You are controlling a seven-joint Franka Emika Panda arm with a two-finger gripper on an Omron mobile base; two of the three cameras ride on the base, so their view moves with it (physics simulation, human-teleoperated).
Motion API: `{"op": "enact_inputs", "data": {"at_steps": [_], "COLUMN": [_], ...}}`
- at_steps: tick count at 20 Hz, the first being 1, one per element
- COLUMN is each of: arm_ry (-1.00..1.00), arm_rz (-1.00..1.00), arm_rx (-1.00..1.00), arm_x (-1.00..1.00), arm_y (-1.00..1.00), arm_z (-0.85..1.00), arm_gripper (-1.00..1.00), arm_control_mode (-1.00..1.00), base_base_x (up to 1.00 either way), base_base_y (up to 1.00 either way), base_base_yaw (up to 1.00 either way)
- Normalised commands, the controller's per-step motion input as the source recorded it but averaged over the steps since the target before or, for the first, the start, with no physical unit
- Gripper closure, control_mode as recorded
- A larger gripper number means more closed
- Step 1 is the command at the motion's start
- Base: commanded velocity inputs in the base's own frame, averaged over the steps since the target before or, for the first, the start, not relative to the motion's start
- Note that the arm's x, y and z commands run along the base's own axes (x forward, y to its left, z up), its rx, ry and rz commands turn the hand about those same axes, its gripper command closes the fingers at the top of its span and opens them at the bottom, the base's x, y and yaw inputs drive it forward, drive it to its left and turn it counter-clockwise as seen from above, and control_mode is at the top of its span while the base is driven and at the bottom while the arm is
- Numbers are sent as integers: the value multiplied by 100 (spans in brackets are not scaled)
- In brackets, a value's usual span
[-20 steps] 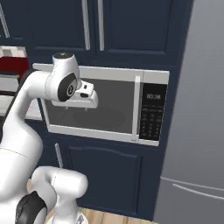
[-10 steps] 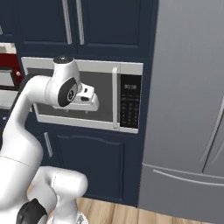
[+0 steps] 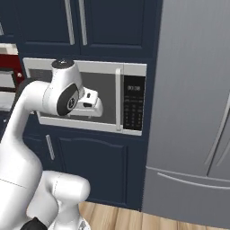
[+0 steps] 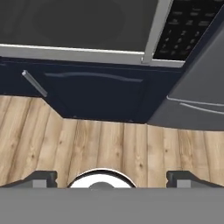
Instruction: Open the microwave door.
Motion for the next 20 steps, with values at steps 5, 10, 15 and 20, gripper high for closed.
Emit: {"op": "enact_inputs", "data": {"at_steps": [5,10,15,20], "arm_ry": [-24,-19,-9,-8], "arm_rz": [0,-6,-6,-2], "arm_rx": [0,0,1,2], "arm_x": [20,73,80,80], "arm_y": [-48,-18,-8,-14], "arm_z": [0,0,0,-5], "arm_gripper": [-100,-100,-100,-100], "arm_control_mode": [-100,-100,-100,-100], "base_base_x": [0,0,0,0], "base_base_y": [0,0,0,0], "base_base_yaw": [0,0,0,0]}}
